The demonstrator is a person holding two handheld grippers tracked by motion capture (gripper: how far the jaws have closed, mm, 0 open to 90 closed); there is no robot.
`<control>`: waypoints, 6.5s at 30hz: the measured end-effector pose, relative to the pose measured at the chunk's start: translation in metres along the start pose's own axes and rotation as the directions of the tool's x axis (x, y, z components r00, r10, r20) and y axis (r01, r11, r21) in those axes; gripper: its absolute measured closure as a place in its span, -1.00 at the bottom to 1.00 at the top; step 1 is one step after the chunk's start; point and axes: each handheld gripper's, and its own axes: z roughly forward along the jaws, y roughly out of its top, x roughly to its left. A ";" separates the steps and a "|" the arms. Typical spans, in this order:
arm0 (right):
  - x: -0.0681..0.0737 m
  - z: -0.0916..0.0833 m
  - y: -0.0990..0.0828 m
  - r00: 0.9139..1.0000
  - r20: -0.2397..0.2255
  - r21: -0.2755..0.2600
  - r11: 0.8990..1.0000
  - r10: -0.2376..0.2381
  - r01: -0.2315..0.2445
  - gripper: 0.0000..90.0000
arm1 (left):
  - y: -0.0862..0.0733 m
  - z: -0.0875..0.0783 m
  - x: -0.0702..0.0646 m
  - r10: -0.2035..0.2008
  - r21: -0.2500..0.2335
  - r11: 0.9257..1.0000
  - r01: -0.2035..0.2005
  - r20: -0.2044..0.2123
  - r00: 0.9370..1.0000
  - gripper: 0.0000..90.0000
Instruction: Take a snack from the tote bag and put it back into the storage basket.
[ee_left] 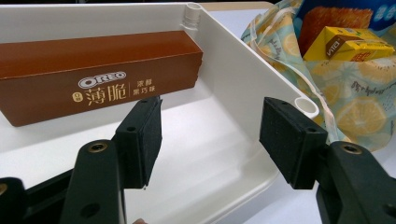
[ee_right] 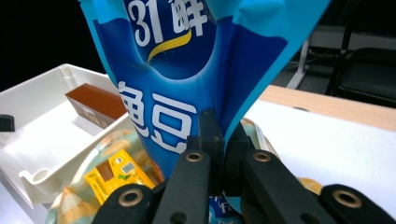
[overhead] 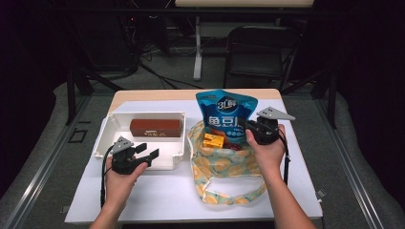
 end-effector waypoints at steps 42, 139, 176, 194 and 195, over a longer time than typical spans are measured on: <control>0.063 0.004 0.067 0.994 -0.104 -0.130 0.991 -0.027 0.014 1.00 | 0.051 -0.010 -0.019 0.066 -0.128 0.990 -0.058 0.057 0.996 -0.14; 0.068 -0.018 -0.017 0.992 -0.118 -0.034 0.999 -0.038 0.034 -0.11 | 0.067 -0.048 0.077 -0.062 -0.253 0.967 0.031 -0.117 0.991 0.99; 0.030 -0.045 -0.062 0.998 -0.038 0.005 0.999 0.043 -0.043 -0.10 | 0.032 -0.053 0.112 -0.131 -0.245 0.964 0.099 -0.117 0.984 0.21; 0.014 -0.038 -0.072 0.995 0.029 0.014 0.995 0.094 -0.095 0.96 | 0.004 -0.092 0.061 -0.145 -0.274 0.958 0.089 -0.193 0.970 -0.36; 0.014 -0.038 -0.073 0.995 0.029 0.006 0.995 0.099 -0.100 0.99 | 0.001 -0.092 0.054 -0.140 -0.273 0.958 0.084 -0.192 0.971 -0.35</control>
